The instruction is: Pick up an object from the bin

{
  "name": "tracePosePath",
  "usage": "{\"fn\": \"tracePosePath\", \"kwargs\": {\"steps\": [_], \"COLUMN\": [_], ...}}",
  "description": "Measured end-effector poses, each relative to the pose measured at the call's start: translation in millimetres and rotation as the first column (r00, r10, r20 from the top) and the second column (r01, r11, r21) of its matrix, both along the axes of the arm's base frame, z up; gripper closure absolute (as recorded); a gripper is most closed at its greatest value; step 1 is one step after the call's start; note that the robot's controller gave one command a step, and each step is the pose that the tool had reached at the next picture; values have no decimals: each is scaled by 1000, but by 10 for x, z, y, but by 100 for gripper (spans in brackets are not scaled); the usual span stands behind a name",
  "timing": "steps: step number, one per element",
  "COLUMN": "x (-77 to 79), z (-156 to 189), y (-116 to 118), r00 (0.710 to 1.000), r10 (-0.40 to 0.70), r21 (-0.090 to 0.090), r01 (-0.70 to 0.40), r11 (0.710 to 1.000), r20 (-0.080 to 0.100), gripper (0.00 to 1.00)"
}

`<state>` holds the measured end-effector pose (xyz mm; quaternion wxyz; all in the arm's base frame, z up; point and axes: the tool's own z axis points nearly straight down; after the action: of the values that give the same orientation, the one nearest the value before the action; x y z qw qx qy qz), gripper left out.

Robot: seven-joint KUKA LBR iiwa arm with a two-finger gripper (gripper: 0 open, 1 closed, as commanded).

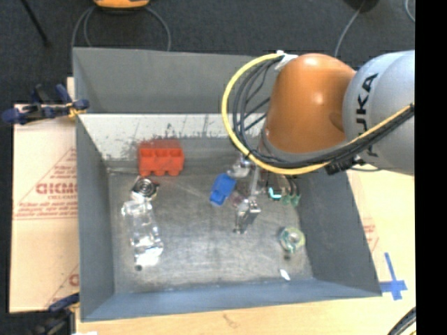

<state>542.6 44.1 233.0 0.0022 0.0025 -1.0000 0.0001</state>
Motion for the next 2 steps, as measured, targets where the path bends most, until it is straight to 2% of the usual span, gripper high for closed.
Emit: {"fn": "tracePosePath", "kwargs": {"steps": [1,2], "x": [720,958], "z": [-1503,-1566], "y": [-484,-798], "r00": [997,979], "r10": [71,205], "r21": [0,17], "r01": [-71,-204], "r11": [997,979], "r20": [11,-15], "gripper": [0,0]}}
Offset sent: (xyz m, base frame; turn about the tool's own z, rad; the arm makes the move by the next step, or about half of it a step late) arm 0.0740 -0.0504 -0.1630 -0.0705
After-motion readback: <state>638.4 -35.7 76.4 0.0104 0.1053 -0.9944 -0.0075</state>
